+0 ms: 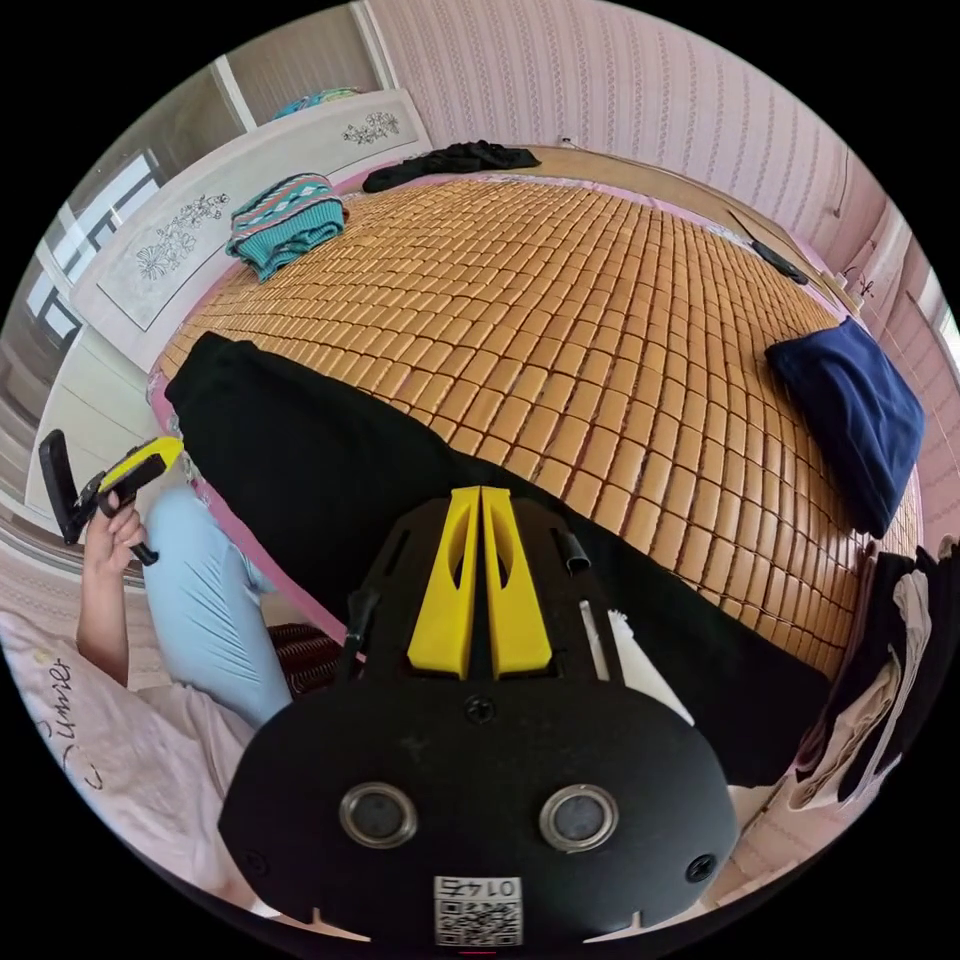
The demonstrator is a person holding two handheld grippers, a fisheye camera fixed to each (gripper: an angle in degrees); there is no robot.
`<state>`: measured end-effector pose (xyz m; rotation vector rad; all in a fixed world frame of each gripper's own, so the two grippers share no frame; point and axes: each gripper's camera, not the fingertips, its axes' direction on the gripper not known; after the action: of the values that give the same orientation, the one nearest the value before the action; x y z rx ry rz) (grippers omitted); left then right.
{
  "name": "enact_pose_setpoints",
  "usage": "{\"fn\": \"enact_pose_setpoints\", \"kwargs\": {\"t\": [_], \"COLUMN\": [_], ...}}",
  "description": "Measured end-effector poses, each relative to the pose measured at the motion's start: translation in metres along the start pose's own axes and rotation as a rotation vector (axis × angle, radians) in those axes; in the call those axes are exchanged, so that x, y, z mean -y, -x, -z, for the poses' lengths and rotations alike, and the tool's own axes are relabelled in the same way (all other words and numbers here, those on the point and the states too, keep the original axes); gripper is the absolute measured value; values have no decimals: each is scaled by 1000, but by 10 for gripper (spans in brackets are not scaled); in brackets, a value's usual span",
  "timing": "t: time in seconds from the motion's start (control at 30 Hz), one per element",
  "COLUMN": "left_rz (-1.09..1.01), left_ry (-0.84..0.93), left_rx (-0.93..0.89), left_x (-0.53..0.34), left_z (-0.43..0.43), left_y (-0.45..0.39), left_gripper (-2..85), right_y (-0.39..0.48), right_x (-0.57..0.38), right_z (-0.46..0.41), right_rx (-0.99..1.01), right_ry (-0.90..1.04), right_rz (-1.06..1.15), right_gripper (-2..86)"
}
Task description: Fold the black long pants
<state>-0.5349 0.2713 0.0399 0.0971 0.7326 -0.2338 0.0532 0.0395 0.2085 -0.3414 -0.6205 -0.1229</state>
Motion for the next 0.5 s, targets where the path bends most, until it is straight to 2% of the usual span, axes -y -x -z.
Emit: {"fn": "enact_pose_setpoints", "kwargs": {"t": [0.07,0.13,0.2,0.3,0.43,0.5], "left_rz": [81,136,151,73,-63,-56], "left_ry": [-53,-21,-22,55,247,237], "left_rx": [186,253,251,267,386,381], "left_x": [2,2,-1,-3,-9,-13], "left_z": [24,26,21,-12,-70,-72], "left_y": [48,79,95,88,70,69], "left_gripper": [-10,-10,-10,-10,-10,-10], "right_y": [17,45,65,81,76,77], "right_x": [-4,-9,-12,-19,-26,-26], "right_z": [6,6,-2,-25,-24,-24], "right_rx": [76,182,233,165,226,233], "right_ry": [-19,-3,29,112,73,87], "right_rz": [64,145,196,208,153,150], "right_gripper": [-9,-9,-9,-9,-7,-7]}}
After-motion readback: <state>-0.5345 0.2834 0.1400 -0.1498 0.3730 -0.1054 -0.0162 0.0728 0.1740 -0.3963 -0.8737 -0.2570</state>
